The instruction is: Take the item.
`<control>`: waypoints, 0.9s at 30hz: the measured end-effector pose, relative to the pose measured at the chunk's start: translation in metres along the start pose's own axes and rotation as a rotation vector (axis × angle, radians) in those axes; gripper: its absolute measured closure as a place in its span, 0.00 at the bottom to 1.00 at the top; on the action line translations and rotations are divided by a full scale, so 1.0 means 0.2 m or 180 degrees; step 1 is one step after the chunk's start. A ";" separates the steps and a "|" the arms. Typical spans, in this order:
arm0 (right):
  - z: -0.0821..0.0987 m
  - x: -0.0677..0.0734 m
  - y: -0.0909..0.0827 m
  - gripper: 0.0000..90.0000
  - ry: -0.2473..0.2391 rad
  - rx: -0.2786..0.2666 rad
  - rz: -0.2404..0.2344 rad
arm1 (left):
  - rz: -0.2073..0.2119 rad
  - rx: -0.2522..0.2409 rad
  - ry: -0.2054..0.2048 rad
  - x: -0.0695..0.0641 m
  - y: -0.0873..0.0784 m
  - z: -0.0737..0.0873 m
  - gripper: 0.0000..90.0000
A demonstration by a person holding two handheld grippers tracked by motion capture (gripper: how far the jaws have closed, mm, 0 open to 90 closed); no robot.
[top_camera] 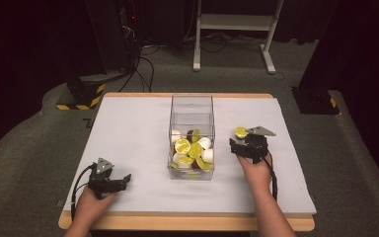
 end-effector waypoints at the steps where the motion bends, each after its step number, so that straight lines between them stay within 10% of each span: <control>1: 0.00 0.01 -0.01 0.23 -0.0009 -0.0013 -0.0012 | 0.0000 0.0000 -0.0001 0.00 0.00 0.00 0.15; 27: 0.25 0.32 -0.10 0.21 -0.0241 0.0275 -0.0273 | 0.0002 -0.0006 -0.0013 0.00 0.00 0.00 0.15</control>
Point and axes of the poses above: each handheld gripper's, and its own axes: y roughly forward along the jaws, z roughly out of its underside, x roughly to its left, the point moved 9 cm from there along y, roughly forward along the jaws, and after that the axes turned 7 degrees about -y, right-handed, at the moved point
